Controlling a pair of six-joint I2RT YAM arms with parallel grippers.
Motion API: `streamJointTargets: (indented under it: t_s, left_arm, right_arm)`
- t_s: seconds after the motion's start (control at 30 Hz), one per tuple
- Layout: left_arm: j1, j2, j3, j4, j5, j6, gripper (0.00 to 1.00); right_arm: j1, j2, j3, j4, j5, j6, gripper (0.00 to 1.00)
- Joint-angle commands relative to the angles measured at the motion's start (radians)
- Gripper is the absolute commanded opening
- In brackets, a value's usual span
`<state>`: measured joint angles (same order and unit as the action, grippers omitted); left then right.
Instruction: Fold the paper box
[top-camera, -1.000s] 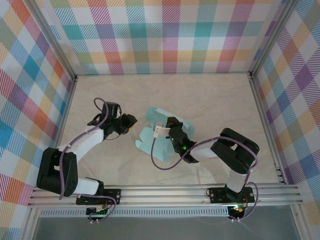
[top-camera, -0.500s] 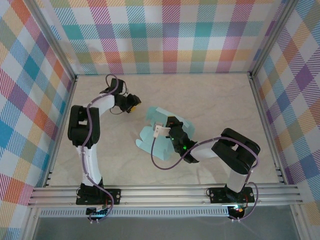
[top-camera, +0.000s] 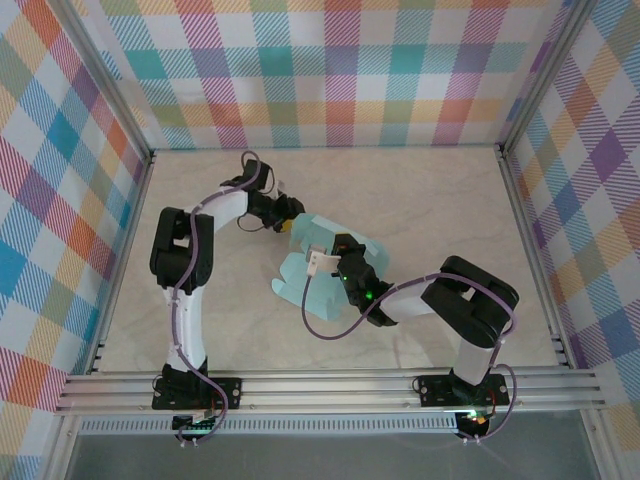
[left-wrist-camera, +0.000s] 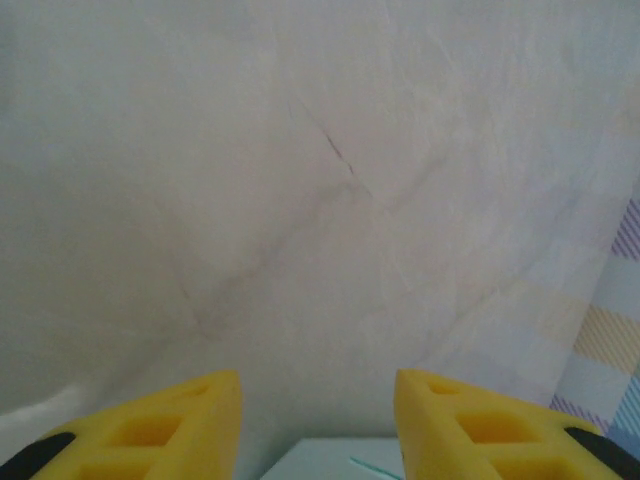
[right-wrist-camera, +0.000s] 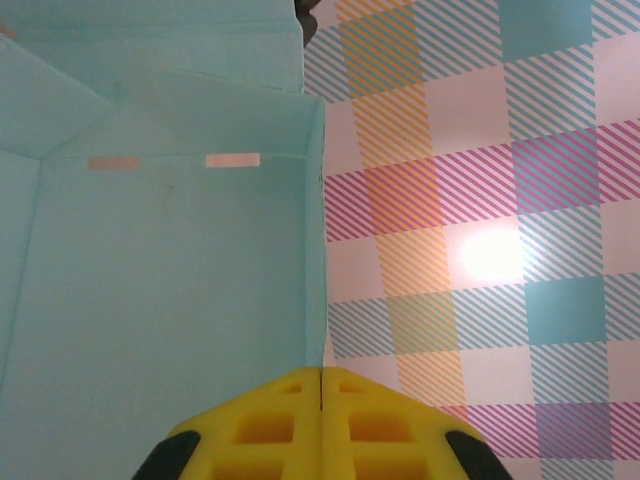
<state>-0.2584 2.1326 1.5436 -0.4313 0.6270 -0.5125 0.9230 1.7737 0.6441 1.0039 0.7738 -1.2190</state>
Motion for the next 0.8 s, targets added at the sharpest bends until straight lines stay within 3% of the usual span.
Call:
streamJointTargets:
  t_s: [0.0,0.4,0.77]
  left_arm:
    - [-0.002,-0.097,-0.045,-0.036,0.045,0.041,0.44]
    - [-0.021,-0.210,-0.226,0.038,0.063,0.068,0.44]
    - [-0.032,-0.321,-0.407,0.234,-0.054,0.059,0.45]
  right_arm:
    - [-0.003,0.015,0.026,0.023,0.005,0.009,0.00]
    - [-0.003,0.036,0.047,0.037,0.006,-0.008,0.00]
    - [-0.001,0.096,0.040,0.133,0.005,-0.106,0.00]
